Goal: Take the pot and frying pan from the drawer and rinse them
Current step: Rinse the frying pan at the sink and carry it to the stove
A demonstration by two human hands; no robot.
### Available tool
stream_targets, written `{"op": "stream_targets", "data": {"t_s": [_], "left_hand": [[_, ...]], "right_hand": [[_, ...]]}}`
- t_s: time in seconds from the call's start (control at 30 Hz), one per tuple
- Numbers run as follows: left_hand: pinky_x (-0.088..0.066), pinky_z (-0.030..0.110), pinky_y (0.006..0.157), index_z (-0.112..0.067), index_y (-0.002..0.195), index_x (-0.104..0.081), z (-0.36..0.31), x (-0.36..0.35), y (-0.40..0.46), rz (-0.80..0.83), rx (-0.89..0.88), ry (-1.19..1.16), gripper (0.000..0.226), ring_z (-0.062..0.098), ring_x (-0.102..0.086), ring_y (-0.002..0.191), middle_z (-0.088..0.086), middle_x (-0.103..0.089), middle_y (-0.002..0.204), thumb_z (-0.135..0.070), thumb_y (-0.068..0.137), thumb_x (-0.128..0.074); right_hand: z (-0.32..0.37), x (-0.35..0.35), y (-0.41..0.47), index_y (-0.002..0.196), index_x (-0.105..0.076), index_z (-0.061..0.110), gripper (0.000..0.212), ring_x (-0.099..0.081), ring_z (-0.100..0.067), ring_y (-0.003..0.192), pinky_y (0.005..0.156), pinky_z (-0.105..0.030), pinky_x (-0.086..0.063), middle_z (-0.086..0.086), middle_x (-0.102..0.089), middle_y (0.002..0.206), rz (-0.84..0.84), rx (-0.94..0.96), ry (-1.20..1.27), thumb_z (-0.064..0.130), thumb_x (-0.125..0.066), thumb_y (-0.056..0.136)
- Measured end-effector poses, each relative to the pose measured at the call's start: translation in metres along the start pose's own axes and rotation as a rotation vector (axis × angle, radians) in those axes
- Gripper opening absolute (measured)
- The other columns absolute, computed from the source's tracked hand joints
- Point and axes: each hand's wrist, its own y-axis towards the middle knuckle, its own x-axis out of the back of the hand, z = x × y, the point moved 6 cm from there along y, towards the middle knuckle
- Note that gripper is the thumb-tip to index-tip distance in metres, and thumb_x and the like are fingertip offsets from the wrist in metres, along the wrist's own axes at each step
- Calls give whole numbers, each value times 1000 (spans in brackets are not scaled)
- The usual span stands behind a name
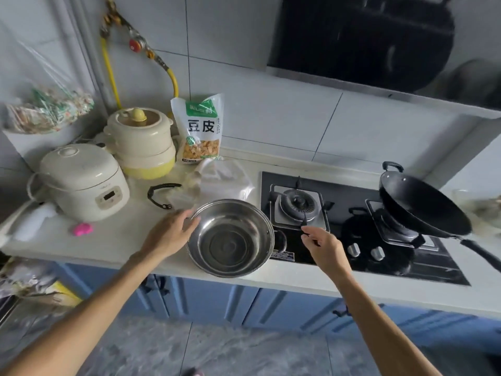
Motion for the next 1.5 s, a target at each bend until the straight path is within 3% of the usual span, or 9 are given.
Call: {"op": "stream_targets", "data": {"t_s": [0.17,0.3,0.43,0.53,0.67,0.83,0.97,1.13,1.5], "left_hand": [[-52,25,68,-19,137,-44,-112,88,-85,-132,-144,73,43,22,-66,89,-1,-60,124,-38,99,-38],[-44,36,92,-23,132,-50,-170,162,-141,-283,-133,100,48,25,-54,119,2,-54,137,-51,96,-36],[-40,38,79,-12,112,-51,-218,227,-189,-451,-72,329,49,31,-55,108,12,-56,124,-55,93,-34],[-40,38,84,-12,118,-51,-241,259,-215,-524,-76,337,58,30,-53,113,12,-53,130,-56,95,-22],[-39,41,99,-13,123,-52,-247,279,-242,-643,-87,329,69,28,-49,122,11,-53,132,-60,91,-13],[-36,44,104,-14,125,-51,-248,276,-260,-598,-73,323,71,29,-45,126,11,-52,134,-62,90,-11],[-38,42,102,-12,125,-50,-246,281,-272,-612,-95,327,66,27,-48,123,11,-53,133,-58,93,-15],[-31,40,107,-12,145,-29,-241,284,-284,-585,-100,334,66,27,-37,135,11,-37,149,-54,96,-18],[-38,38,101,-12,141,-35,-252,259,-290,-490,-217,247,62,26,-44,130,7,-39,148,-52,96,-22]], "right_hand": [[81,85,-79,107,-69,21,22,-61,5,79,76,-16,-47,8,-70,92,-70,236,22,29,-57,91],[144,154,-142,126,-58,19,35,-60,-14,111,83,-19,-38,1,-64,121,-147,389,-167,30,-55,93],[208,206,-191,138,-45,18,49,-36,-18,137,108,-31,-29,-1,-35,152,-235,511,-259,34,-54,92],[235,232,-216,144,-33,17,60,-30,-21,140,111,-36,-27,-3,-21,157,-332,509,-336,39,-52,92],[234,262,-247,144,-30,15,62,-33,-22,138,113,-33,-24,-5,-32,153,-527,450,-434,42,-49,92],[227,274,-278,133,-42,13,51,-48,-20,124,105,-31,-32,-3,-53,134,-609,405,-476,40,-50,91],[228,277,-290,127,-47,14,45,-50,-20,120,103,-30,-34,-2,-57,128,-622,379,-516,41,-50,90],[230,267,-300,130,-46,15,48,-51,-19,121,102,-31,-36,-1,-56,132,-594,369,-518,42,-50,90],[210,253,-329,138,-40,16,55,-50,-19,124,106,-33,-35,-1,-50,140,-606,285,-550,42,-50,91]]}}
